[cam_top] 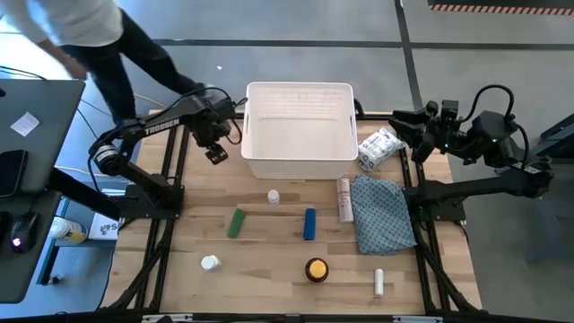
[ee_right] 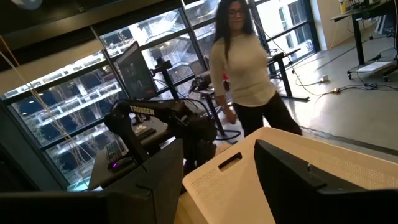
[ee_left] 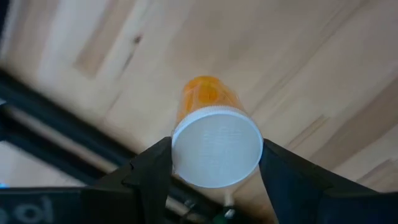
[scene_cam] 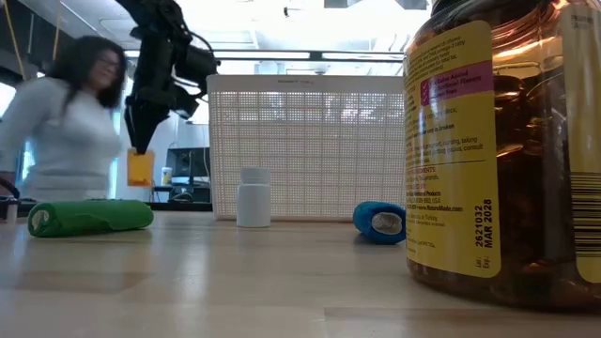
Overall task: Pick & place medical supplies in basket/bin
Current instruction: Put the orange medicine bottle into the white bin
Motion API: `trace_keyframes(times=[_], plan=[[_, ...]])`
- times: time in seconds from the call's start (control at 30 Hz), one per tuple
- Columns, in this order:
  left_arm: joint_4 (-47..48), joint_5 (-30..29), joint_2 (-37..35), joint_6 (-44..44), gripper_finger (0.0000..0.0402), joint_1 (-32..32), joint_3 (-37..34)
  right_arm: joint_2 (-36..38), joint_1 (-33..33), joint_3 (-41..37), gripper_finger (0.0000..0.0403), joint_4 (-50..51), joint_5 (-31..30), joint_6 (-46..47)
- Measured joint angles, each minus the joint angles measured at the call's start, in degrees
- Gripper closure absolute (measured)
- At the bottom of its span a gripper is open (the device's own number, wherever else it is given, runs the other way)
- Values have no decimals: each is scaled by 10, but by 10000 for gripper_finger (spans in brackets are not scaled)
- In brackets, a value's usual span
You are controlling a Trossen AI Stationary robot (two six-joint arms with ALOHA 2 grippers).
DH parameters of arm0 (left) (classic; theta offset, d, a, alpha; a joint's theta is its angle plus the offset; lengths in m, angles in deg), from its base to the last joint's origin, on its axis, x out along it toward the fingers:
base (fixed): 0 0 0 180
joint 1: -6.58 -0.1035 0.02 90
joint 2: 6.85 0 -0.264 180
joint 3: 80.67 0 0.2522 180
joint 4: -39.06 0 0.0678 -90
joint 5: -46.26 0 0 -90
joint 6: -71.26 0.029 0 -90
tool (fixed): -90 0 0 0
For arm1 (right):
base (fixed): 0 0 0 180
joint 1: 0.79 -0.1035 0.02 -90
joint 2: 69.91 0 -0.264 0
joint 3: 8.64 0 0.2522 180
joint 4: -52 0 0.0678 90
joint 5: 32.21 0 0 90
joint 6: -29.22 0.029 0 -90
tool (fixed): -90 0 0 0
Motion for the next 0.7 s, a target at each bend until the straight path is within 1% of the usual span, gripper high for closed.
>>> trace_keyframes(times=[0.1, 0.3, 0.5, 0.7], plan=[[37, -16, 0, 8, 153, 0, 31, 0, 0, 0, 214, 0, 0, 0], [101, -18, 0, 8, 157, 0, 116, 0, 0, 0, 214, 0, 0, 0], [144, -18, 0, 7, 144, 0, 245, 0, 0, 0, 214, 0, 0, 0], [130, -17, 0, 7, 153, 0, 389, 0, 0, 0, 214, 0, 0, 0]])
